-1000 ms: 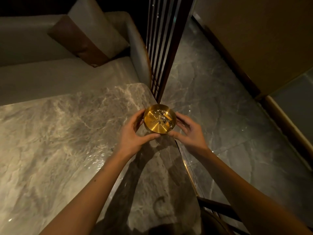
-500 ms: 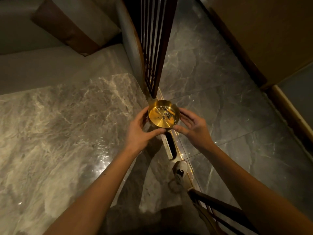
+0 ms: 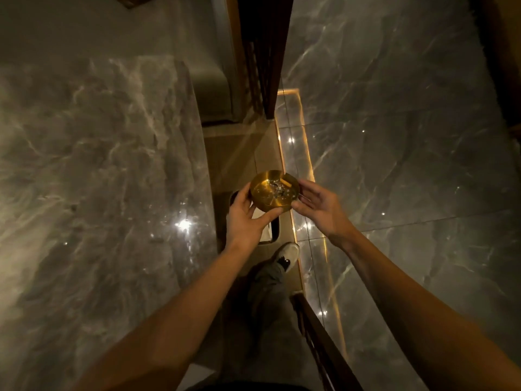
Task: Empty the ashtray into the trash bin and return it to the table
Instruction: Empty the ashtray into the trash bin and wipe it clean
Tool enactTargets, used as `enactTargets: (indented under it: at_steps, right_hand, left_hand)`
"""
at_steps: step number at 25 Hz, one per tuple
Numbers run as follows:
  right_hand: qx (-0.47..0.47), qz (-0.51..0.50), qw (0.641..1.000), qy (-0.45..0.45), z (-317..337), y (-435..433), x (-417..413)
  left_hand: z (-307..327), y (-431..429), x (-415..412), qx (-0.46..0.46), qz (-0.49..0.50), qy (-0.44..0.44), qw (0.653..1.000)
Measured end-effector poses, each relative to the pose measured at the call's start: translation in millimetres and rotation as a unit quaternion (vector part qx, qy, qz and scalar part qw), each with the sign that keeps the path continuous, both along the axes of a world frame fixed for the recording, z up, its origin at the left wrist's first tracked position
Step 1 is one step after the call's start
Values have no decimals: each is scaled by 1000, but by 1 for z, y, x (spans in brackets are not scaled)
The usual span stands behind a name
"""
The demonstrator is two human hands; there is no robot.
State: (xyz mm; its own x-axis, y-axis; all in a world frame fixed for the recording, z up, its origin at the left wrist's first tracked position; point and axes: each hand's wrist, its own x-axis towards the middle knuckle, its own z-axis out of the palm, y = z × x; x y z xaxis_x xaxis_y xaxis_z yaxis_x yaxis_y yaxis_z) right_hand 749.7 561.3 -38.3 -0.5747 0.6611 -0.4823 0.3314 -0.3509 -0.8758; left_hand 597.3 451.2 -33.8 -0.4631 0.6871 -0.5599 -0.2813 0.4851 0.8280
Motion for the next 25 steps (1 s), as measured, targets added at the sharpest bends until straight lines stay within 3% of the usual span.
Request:
enactTargets:
  at_steps: [13, 25]
  right_hand:
    - [-134, 6, 990, -43, -192, 12, 6]
    - [-169, 8, 984, -54, -336, -20, 2]
  left_hand:
    - [-170, 16, 23, -144, 89, -41, 985]
    - [-294, 4, 33, -253, 165, -11, 953]
